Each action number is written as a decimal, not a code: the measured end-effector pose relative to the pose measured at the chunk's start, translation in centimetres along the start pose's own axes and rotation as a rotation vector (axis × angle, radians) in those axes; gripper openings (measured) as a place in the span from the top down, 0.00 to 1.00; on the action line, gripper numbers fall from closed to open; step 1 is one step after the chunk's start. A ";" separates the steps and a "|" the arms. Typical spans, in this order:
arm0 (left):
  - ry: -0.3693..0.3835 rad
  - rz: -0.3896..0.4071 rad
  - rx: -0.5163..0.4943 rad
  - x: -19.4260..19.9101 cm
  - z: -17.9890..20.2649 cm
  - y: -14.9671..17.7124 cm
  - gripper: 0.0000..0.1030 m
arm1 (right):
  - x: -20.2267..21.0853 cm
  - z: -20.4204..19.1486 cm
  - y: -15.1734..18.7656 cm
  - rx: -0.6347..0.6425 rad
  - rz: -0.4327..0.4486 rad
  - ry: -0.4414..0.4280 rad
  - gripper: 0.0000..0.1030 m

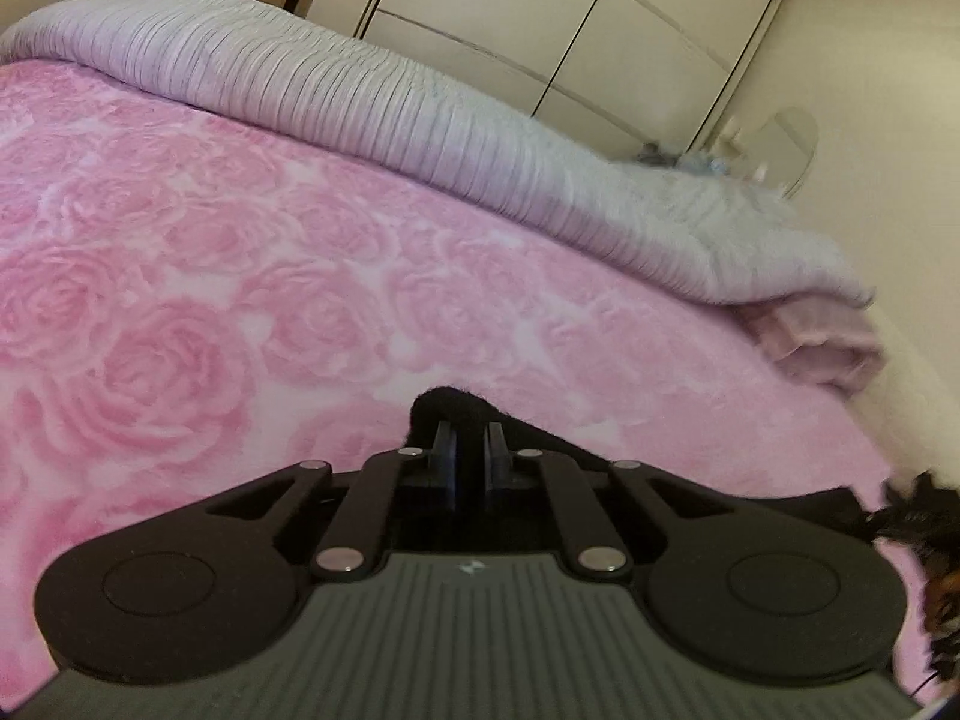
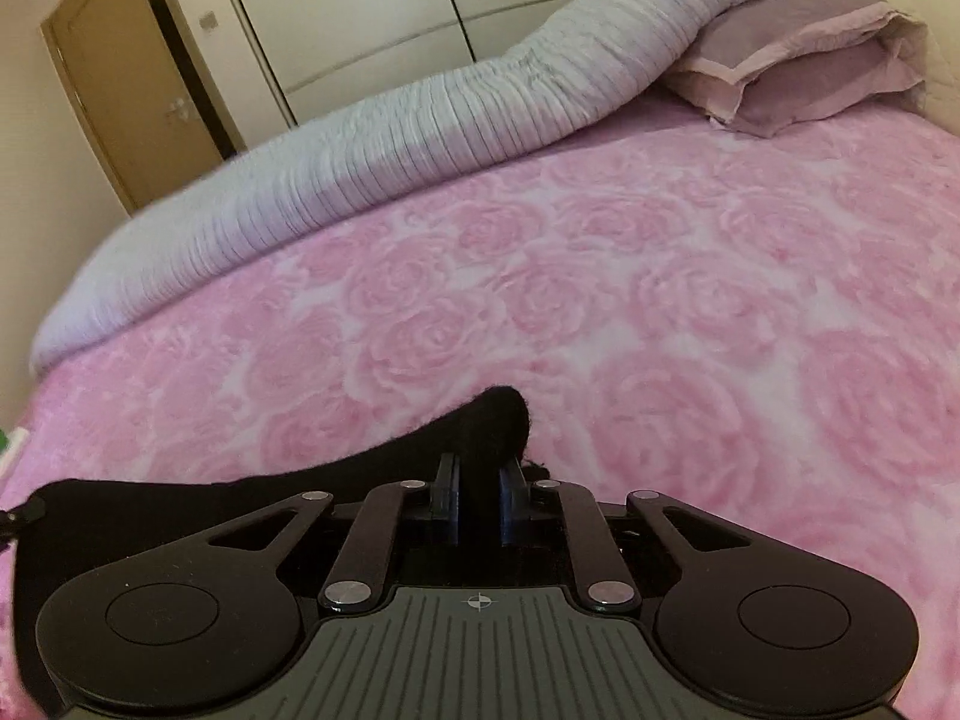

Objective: Fold clothes

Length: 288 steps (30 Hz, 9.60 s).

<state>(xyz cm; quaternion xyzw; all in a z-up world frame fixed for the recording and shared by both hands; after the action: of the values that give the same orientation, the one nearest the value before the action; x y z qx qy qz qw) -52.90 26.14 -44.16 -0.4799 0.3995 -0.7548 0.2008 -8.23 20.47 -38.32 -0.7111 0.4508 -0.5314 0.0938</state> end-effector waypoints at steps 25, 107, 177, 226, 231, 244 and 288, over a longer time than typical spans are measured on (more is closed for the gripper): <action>-0.075 -0.134 -0.174 8.4 3.9 8.3 0.94 | 8.6 -0.5 12.1 0.270 0.014 0.150 0.71; -0.298 -0.172 -0.300 24.0 13.1 10.4 0.68 | 21.1 -3.6 19.2 0.084 -0.035 0.220 0.59; -0.201 -0.138 0.223 22.1 3.9 14.8 0.81 | 18.0 8.9 18.8 -0.838 0.012 -0.101 0.70; 0.229 -0.321 -0.131 11.5 20.7 13.9 0.95 | 17.1 8.5 18.6 -0.700 0.022 -0.063 0.58; 0.140 -0.254 -0.034 14.3 15.7 12.2 0.95 | 16.7 9.3 18.7 -0.808 0.033 -0.113 0.66; 0.125 -0.207 0.278 18.9 6.4 13.2 0.95 | 18.8 -12.1 17.6 0.549 0.224 0.152 0.92; 0.448 -0.239 0.372 6.6 10.7 7.2 0.84 | 2.6 -9.8 14.6 0.179 -0.464 0.166 0.73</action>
<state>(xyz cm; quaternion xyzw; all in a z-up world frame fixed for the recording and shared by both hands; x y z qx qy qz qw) -47.05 12.89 -43.83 -0.3005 0.2294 -0.9202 0.1019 -24.30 13.55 -41.43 -0.7384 0.2329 -0.6329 -0.0054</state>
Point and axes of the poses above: each gripper's, at about its wrist camera, not at the fingertips, and x roughly against the way its jaws point, z to its right, y to its underside, the point moved 10 cm from there along -x, roughly the way its jaws point, and after that the axes turned 10 degrees about -x, right-handed, at the moved point
